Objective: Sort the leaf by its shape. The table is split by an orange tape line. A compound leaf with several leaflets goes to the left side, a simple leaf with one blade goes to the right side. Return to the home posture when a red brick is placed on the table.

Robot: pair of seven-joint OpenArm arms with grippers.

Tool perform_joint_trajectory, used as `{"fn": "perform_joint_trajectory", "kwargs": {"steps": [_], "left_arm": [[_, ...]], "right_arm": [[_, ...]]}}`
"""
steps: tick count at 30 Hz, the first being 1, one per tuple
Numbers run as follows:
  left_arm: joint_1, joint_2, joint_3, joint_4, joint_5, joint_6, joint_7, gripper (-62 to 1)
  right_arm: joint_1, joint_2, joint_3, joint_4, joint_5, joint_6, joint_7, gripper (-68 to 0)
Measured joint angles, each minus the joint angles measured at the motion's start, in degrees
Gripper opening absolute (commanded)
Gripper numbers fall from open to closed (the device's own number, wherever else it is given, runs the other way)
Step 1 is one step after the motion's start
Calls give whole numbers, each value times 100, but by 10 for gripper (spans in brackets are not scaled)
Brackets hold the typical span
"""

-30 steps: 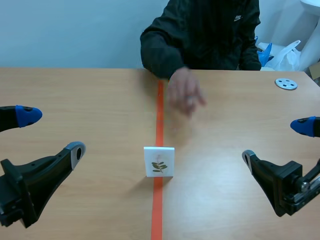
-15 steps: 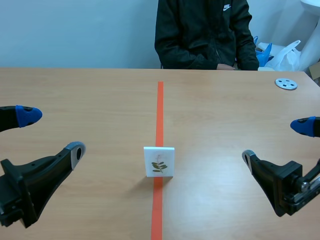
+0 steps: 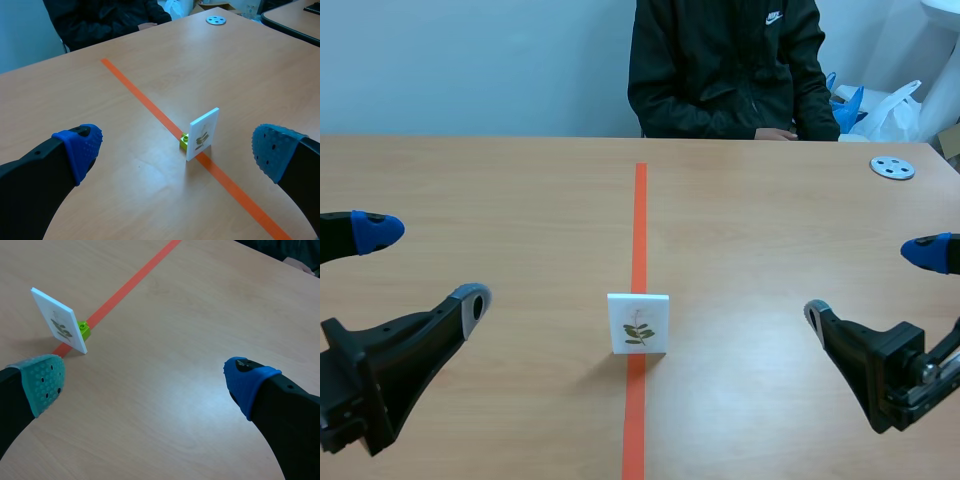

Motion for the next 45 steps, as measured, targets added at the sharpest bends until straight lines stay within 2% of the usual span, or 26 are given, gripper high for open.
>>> {"fn": "perform_joint_trajectory", "kwargs": {"steps": [16,22,24,34,38,45], "left_arm": [[0,0,0,0,0,0,0,14],[0,0,0,0,2,0,0,14],[0,0,0,0,2,0,-2,14],[0,0,0,0,2,0,0,14],[0,0,0,0,0,0,0,14],[0,0,0,0,2,2,0,14]], "right_arm": [[2,0,0,0,0,2,-149,4],[232,0,0,-129,0,48,-284,4],[385,0,-22,-203,0,173,-302,4],[1281,-15,-1211,-1043,-15,455,-302,4],[1827,-35,-1753,-1554,-310,455,-122,4],[2758,-527,-2551,-2492,-761,452,55,4]]}}
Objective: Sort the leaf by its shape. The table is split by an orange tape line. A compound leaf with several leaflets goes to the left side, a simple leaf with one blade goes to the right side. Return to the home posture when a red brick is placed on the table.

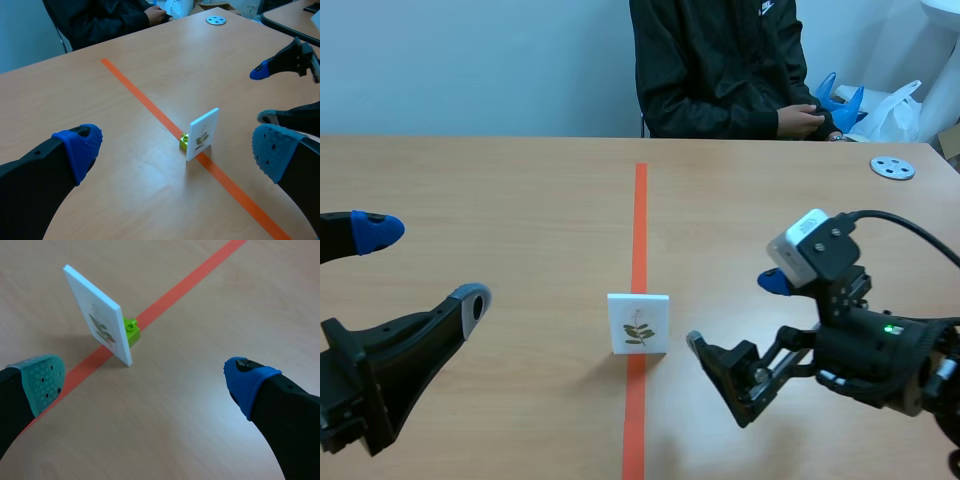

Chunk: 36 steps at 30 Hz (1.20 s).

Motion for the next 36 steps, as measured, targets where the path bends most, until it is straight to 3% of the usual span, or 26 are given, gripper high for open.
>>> {"fn": "perform_joint_trajectory", "kwargs": {"steps": [13,21,24,29,36], "left_arm": [[0,0,0,0,0,-2,0,14],[0,0,0,0,0,-2,0,14],[0,0,0,0,0,-2,-2,14],[0,0,0,0,0,-2,0,14],[0,0,0,0,0,-2,-2,14]], "right_arm": [[1268,-820,-1167,-1705,-964,2,645,4],[1672,-1180,-1440,-2240,-1237,0,748,4],[1670,-1211,-1449,-2260,-1296,0,769,-81],[1670,-1217,-1469,-2260,-1296,0,769,-338],[1670,-1215,-1469,-2260,-1296,0,767,-514]]}}
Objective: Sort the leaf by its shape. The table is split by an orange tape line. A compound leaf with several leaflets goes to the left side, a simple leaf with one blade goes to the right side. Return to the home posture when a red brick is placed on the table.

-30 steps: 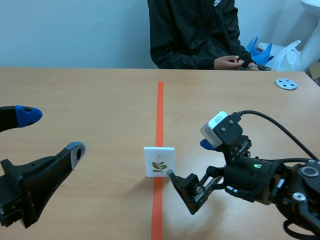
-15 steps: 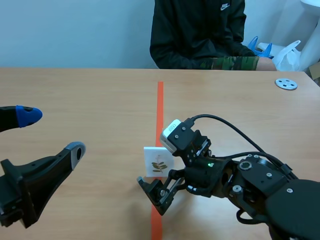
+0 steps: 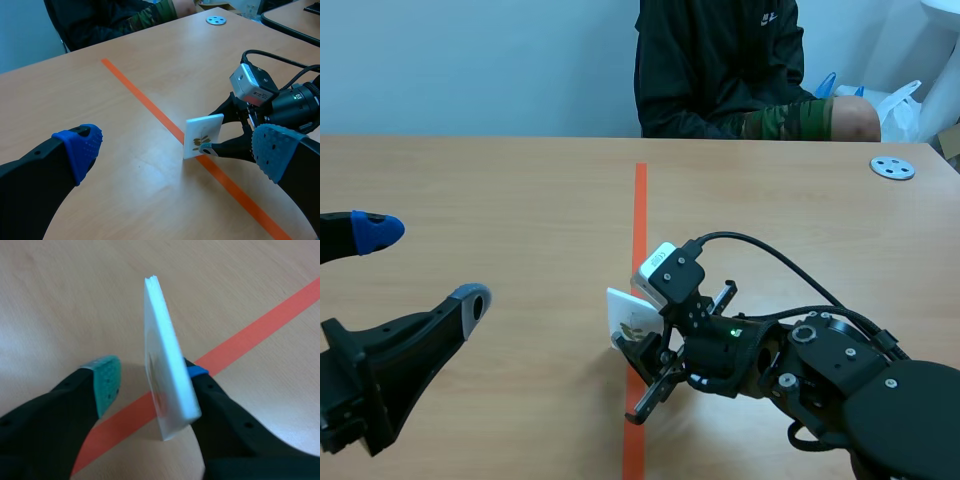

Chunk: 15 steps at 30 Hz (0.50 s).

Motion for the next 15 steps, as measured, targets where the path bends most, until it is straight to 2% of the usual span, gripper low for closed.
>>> {"fn": "perform_joint_trajectory", "kwargs": {"steps": [5,12,15], "left_arm": [[0,0,0,0,0,0,0,14],[0,0,0,0,0,0,0,14],[0,0,0,0,0,0,0,14]], "right_arm": [[0,0,0,0,0,0,0,-659],[-2,2,0,50,2,0,0,-664],[-39,46,0,306,2,2,-4,-664]]}}
